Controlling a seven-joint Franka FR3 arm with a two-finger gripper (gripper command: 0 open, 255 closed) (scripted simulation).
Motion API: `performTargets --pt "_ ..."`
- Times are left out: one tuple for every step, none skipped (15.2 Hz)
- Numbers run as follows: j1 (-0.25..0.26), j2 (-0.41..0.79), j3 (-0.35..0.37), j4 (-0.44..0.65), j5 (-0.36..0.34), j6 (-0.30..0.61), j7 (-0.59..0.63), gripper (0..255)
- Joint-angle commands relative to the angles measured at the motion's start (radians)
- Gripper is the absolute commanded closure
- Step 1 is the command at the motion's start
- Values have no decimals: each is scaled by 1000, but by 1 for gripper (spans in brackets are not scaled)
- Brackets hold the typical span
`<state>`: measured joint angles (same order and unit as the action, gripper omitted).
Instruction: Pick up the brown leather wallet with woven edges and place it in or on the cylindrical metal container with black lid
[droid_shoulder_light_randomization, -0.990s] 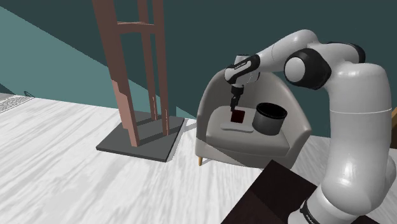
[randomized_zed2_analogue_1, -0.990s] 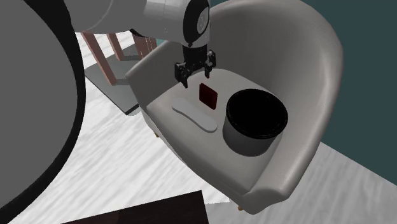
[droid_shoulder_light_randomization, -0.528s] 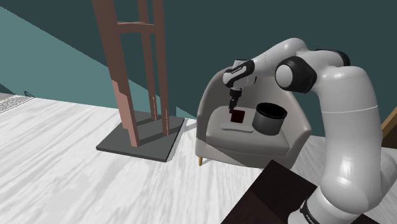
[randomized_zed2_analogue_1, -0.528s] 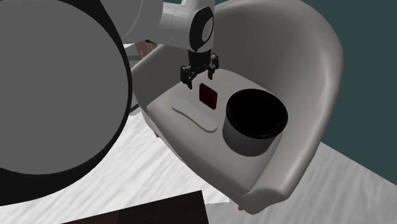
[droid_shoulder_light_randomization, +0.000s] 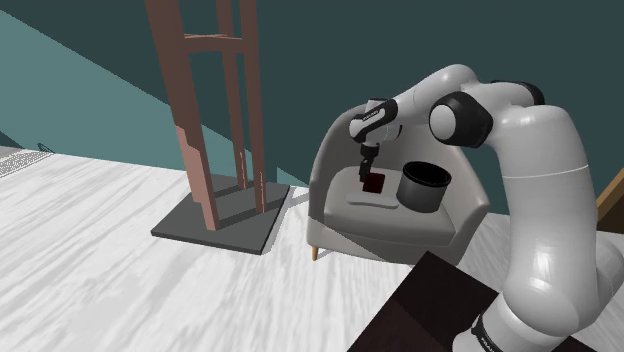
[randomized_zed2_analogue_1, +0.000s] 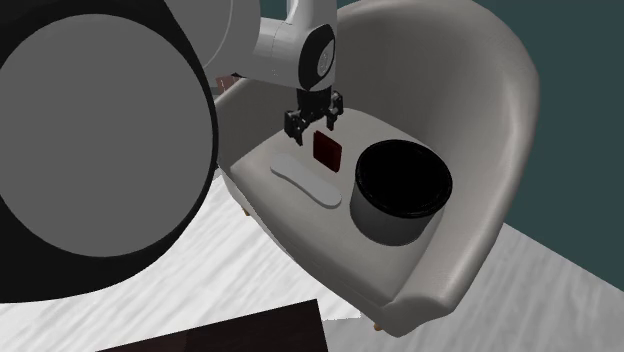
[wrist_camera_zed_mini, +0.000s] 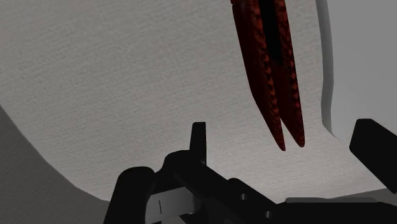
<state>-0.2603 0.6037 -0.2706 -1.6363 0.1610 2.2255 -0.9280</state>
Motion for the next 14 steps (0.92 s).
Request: performTargets --pt "0 0 0 0 0 0 0 0" --pt "0 0 0 0 0 0 0 0" --pt "0 0 0 0 0 0 0 255" --pt "0 0 0 0 0 0 0 255" --pt "0 0 0 0 0 0 0 255" --pt "0 0 0 0 0 0 0 255" --pt "0 0 0 0 0 0 0 255" --pt "0 0 0 0 0 0 0 255" --pt "0 0 0 0 0 0 0 255" --pt "0 0 0 0 0 0 0 255" --pt "0 0 0 0 0 0 0 255" --pt "0 0 0 0 0 0 0 255" --pt "1 -7 -2 2 -2 -9 1 255" --pt "2 -15 -3 5 -4 -19 2 255"
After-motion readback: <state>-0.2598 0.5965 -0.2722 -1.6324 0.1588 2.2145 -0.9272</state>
